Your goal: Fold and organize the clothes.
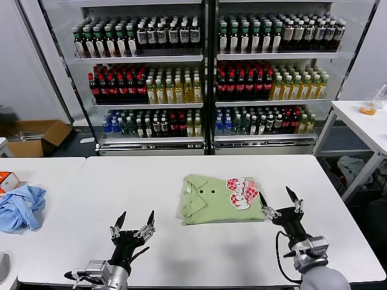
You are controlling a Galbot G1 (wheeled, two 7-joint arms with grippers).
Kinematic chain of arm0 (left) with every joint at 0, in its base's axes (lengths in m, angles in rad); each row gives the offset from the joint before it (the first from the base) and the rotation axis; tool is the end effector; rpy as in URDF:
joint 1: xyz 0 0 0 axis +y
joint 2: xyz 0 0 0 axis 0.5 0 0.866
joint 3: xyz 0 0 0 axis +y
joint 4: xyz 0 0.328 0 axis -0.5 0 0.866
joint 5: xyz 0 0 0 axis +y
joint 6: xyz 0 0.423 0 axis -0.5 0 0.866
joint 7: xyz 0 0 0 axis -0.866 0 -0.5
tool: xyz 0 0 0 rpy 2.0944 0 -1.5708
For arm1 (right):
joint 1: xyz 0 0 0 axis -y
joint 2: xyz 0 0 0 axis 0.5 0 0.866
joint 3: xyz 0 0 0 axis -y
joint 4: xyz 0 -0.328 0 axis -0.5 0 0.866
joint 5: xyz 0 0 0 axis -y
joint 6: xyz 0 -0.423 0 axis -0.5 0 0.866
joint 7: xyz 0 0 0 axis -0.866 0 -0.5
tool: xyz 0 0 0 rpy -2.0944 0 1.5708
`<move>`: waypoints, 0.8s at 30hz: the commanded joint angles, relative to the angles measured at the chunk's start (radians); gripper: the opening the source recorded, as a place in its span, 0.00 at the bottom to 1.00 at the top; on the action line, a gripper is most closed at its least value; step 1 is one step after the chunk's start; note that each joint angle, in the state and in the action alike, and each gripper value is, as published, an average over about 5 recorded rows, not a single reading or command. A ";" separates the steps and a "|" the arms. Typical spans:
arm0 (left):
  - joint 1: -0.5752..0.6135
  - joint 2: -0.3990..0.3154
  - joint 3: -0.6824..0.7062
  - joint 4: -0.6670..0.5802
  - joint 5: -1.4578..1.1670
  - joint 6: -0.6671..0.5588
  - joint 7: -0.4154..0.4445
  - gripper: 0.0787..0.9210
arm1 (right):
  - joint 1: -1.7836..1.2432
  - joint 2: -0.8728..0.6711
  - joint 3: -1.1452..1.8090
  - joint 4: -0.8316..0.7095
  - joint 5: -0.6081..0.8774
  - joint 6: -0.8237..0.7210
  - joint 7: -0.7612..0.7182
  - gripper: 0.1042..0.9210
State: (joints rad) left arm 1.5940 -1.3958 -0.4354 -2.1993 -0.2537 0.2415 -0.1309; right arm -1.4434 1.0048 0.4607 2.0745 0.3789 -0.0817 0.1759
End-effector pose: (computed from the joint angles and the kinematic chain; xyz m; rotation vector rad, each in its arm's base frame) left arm 0.2478 -0.0159 -0.2484 -0.0970 -2.9379 0.1785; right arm 0.2959 -0.0468 -0.2506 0.1998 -3.0874 0.1913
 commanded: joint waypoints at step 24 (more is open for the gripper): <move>0.047 0.000 0.002 -0.064 0.053 -0.020 0.009 0.88 | -0.115 0.075 0.063 0.084 -0.089 -0.018 0.038 0.88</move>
State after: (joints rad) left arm 1.6344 -1.3932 -0.4352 -2.2564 -0.2102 0.2250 -0.1218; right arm -1.5587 1.0705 0.5207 2.1540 0.2951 -0.0699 0.2047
